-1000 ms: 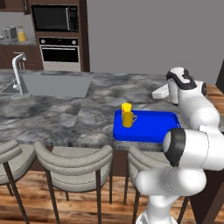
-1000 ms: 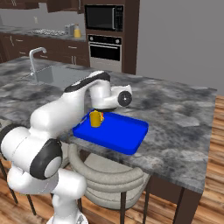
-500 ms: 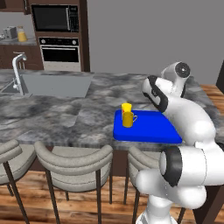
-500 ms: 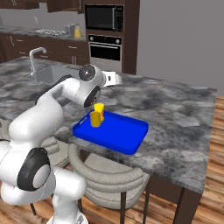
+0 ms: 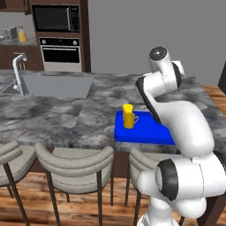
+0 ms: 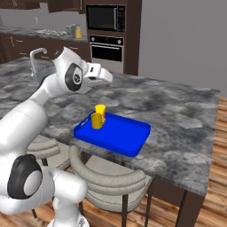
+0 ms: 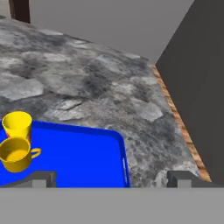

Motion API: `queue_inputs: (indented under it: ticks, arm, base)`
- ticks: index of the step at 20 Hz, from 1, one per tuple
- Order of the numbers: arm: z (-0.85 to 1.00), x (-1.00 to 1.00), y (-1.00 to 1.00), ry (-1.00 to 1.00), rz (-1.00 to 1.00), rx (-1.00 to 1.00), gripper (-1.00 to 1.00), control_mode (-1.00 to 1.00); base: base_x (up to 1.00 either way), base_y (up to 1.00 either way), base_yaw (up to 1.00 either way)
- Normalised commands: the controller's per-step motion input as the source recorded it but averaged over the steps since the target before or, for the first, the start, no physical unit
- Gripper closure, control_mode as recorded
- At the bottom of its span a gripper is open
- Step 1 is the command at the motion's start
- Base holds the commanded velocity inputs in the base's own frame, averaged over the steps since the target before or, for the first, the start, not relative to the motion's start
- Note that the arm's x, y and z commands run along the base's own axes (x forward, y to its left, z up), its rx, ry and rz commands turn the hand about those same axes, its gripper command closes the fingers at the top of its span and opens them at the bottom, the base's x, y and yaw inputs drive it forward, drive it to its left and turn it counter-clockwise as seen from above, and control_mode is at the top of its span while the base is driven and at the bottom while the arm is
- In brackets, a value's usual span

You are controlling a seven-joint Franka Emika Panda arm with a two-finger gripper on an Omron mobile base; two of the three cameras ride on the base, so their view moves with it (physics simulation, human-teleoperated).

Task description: There is a tray on the dining counter. Grab the cup, mug, and pitcher and place them on the tray. The pitcher may be placed next to the tray if it cannot fit the tray.

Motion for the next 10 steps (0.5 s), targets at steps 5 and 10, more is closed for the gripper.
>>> queue_inputs:
  ticks: [5, 10]
  arm:
    - [-0.09, -0.75, -0.25, 0.03, 0.0, 0.07, -1.0, -1.0]
    - [-0.26, -0.68, -0.26, 0.0, 0.0, 0.23, -1.0, -1.0]
  base:
    - [0.0, 0.0, 0.0]
    - [0.0, 0.0, 0.0]
